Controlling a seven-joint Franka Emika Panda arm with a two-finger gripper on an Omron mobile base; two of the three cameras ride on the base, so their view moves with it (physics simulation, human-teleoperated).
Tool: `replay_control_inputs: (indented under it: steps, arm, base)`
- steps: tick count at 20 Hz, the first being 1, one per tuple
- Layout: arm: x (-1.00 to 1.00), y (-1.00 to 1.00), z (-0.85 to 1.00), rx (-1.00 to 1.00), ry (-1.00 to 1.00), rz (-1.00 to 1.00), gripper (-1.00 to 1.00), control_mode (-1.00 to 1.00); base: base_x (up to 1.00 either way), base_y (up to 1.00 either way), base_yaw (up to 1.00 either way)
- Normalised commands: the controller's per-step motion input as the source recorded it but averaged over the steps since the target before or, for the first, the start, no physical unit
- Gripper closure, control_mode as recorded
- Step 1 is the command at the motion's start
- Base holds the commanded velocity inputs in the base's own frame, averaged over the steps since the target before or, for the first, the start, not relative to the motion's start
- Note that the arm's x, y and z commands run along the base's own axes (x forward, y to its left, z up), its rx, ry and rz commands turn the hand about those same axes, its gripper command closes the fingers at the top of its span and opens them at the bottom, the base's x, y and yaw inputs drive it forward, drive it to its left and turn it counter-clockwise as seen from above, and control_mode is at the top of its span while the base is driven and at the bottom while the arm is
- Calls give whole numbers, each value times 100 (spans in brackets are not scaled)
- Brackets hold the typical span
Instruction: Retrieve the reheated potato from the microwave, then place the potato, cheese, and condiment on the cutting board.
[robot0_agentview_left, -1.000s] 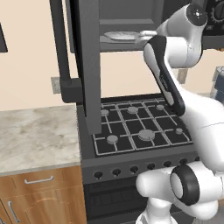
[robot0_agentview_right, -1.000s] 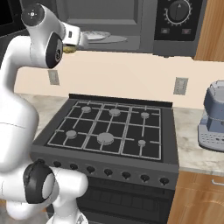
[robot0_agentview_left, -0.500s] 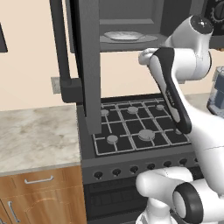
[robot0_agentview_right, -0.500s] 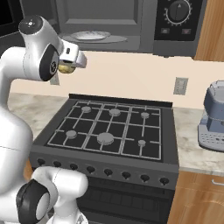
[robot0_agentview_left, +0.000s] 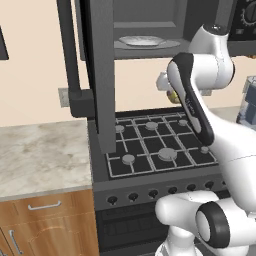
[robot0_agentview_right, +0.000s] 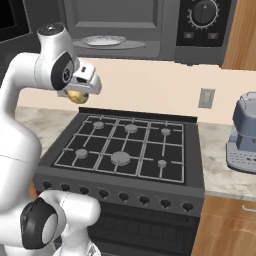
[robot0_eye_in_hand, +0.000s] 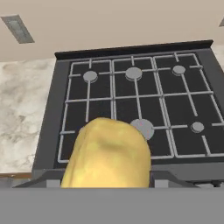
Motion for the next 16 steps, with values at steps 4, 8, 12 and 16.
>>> replay_control_inputs:
  steps: [4, 8, 12, 16]
  arm:
    - [0, -2, -55, 0, 11, 2, 100, -100]
    - [8, 0, -43, 0, 10, 3, 100, -100]
    - [8, -3, -39, -2, 7, 6, 100, -100]
    - [2, -4, -21, -2, 3, 3, 100, -100]
  base:
    - [0, 0, 0]
    - [0, 0, 0]
    - [0, 0, 0]
    - [0, 0, 0]
